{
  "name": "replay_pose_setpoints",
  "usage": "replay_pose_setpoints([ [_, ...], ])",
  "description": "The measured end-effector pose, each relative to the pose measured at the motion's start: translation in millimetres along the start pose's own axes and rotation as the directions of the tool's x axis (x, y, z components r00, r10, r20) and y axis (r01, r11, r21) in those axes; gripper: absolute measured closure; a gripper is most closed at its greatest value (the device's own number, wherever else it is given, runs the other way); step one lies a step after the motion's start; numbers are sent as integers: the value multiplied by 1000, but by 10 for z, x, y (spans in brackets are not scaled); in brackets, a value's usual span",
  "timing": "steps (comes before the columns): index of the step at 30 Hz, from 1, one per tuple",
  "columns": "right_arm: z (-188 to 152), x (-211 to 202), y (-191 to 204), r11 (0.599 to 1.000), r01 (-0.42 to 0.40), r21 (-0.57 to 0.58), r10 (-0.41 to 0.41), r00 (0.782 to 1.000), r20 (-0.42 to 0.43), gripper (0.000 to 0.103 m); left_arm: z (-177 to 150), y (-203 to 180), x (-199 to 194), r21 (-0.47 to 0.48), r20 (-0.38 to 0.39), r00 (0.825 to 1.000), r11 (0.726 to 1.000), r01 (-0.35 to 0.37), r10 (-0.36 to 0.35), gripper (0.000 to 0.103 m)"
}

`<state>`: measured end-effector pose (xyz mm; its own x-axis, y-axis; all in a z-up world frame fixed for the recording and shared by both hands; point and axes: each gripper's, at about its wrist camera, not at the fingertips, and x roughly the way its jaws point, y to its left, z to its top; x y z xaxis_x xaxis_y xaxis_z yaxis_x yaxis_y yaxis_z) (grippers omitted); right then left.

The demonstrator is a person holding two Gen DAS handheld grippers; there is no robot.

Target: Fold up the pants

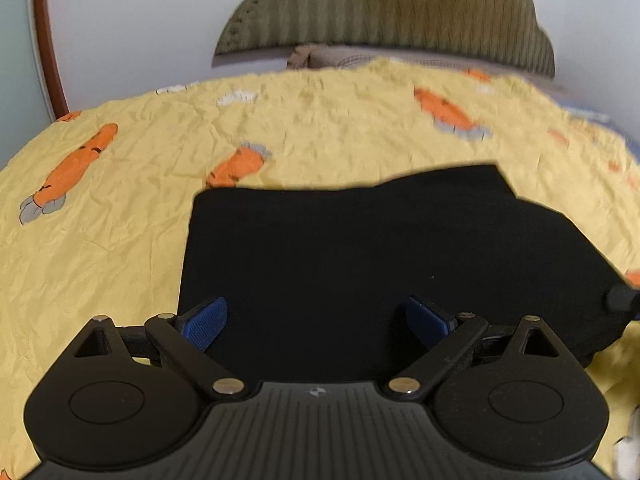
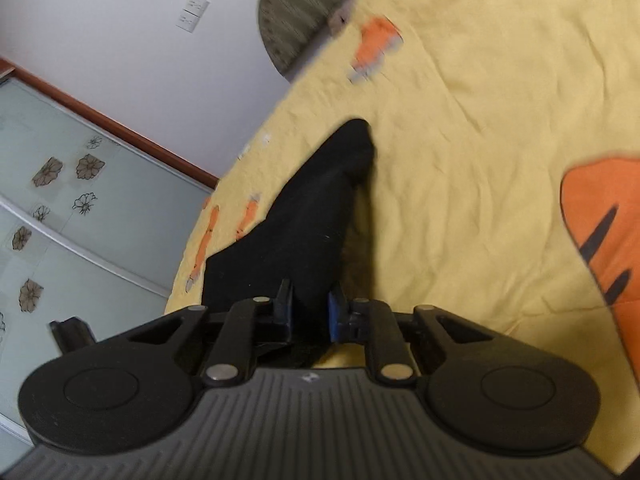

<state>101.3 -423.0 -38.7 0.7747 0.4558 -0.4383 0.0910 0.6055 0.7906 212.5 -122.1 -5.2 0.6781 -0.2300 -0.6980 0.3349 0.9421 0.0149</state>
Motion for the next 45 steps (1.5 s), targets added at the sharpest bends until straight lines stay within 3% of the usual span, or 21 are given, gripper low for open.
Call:
replay_pose_setpoints([
  [3,-82,168,-49,984,163,-66,-168,982,-83,85,-47,-36,-15,29,15,1000,999,-12,12,2],
  [4,-101,191,-94,984,163,-75,-169,982,-86,85,-50,-30,-41,34,19,1000,999,-13,12,2],
  [5,-78,156,-100,985,162,-55,-166,982,-88,77,-47,-12,-66,27,26,1000,1000,-10,9,2],
  [6,-45,84,-46,983,178,-54,-181,982,-61,71,-33,11,-81,12,33,999,1000,-2,2,2],
  [8,43,-88,182,958,246,-145,-235,968,90,57,31,58,-65,-28,40,999,999,16,-15,2],
  [10,169,-110,364,952,233,-199,-204,966,157,57,105,85,-10,-60,32,999,998,15,-14,2],
  [12,321,53,424,973,149,-177,-127,983,132,57,153,115,38,-86,46,999,996,14,-10,2],
  [14,430,314,369,989,92,-112,-81,992,97,57,162,148,164,-82,1,1000,997,-5,5,2],
  [16,480,609,219,985,159,-73,-156,987,42,58,137,133,205,-42,-19,1000,999,-22,22,2],
  [17,486,706,129,975,210,-73,-209,978,26,74,135,121,152,-22,9,1000,1000,-13,13,2],
  [18,491,722,89,972,224,-74,-222,974,39,76,153,115,112,-8,35,999,1000,1,-1,2],
  [20,560,644,187,970,230,-84,-225,972,70,62,251,118,93,-17,73,997,1000,4,-3,2],
  [22,658,604,373,955,245,-167,-218,962,166,47,395,136,164,-52,60,998,999,-2,5,2],
  [26,1006,890,403,963,230,-141,-206,965,163,46,479,194,526,-95,-58,998,995,-11,5,1],
  [28,1077,1161,314,952,280,-123,-266,957,119,47,422,126,516,-47,-25,999,998,-43,42,0],
  [29,1084,1315,264,926,350,-145,-342,937,74,51,403,88,483,-25,-14,998,998,-54,54,0],
  [31,979,1354,305,890,398,-223,-386,917,96,49,373,65,421,-9,4,998,998,-59,59,0],
  [35,711,958,597,913,293,-285,-268,956,122,37,296,170,343,-61,11,999,997,-40,41,0],
  [40,199,580,810,889,217,-404,-210,976,63,33,173,207,274,-74,22,997,995,-68,70,0],
  [42,-7,572,859,839,261,-477,-273,961,46,29,144,214,206,-91,24,996,993,-78,81,0],
  [45,-259,659,878,696,385,-606,-420,903,91,28,95,223,34,-109,44,997,992,-65,70,0],
])
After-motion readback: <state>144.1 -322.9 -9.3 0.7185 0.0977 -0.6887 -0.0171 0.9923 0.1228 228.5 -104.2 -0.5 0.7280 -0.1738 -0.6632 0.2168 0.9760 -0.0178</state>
